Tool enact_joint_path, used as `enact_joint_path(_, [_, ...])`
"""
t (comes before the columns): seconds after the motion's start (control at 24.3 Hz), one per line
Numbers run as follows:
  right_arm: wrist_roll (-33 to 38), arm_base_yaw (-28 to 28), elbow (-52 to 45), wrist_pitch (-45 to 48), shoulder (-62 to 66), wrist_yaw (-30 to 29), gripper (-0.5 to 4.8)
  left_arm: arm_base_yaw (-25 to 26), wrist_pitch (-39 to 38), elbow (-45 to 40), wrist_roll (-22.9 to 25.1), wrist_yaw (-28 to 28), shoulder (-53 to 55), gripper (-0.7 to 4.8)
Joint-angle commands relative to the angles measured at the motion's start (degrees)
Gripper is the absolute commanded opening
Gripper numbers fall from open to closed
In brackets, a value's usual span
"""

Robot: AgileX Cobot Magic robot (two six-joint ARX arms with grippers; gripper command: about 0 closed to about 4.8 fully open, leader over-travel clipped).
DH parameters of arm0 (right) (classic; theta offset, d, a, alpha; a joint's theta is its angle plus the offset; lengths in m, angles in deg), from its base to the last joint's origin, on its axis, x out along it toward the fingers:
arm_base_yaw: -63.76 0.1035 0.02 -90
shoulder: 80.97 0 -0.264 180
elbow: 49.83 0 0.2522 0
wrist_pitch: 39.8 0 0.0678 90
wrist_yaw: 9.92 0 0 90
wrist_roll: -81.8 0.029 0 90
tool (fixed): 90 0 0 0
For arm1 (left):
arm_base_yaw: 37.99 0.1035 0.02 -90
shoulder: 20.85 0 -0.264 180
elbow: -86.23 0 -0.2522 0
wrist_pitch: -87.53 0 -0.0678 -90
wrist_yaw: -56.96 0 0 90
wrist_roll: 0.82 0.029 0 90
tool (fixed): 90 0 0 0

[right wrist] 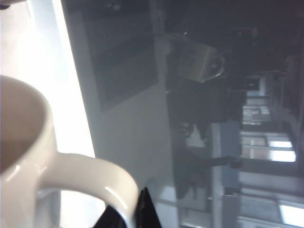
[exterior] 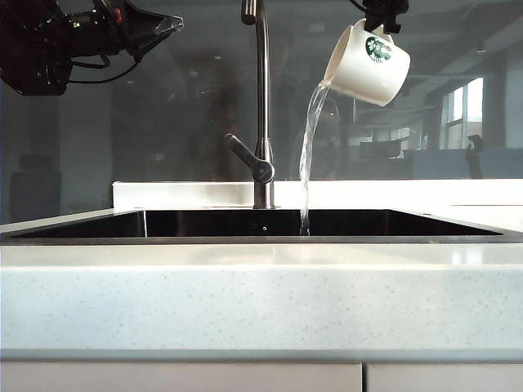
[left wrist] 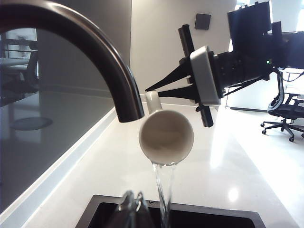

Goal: Pick up the mug next to the sink, go to the faucet to get some water, pour the water into the sink, and finally put the mug back to its place.

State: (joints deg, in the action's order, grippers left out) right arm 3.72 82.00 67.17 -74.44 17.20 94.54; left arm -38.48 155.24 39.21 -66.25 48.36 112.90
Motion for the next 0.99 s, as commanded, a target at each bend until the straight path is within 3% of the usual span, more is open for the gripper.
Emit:
enact_joint_path(0.04, [-7.4, 1.5, 0.9, 4.2, -1.8, 0.9, -0.06, 0.1, 0.3, 0.1, -0.2, -0.3, -0.5, -0.03])
enact_joint_path(0.29, [-25.3, 4.9, 0.9, 4.8, -2.0, -0.6, -0.06, 0.2, -0.3, 0.1, -0.3, 1.0, -0.5, -0.03])
enact_joint_path(0.49, [-30.8, 6.9, 1.0, 9.9, -2.1, -1.5, -0.06, 0.2, -0.4, 0.1, -3.8, 1.4, -0.5, -0.03])
enact_joint_path(0.99, [-39.7, 8.5, 1.0, 20.4, -2.8, -3.5, -0.06, 0.2, -0.4, 0.1, -6.6, 1.3, -0.5, -0.02])
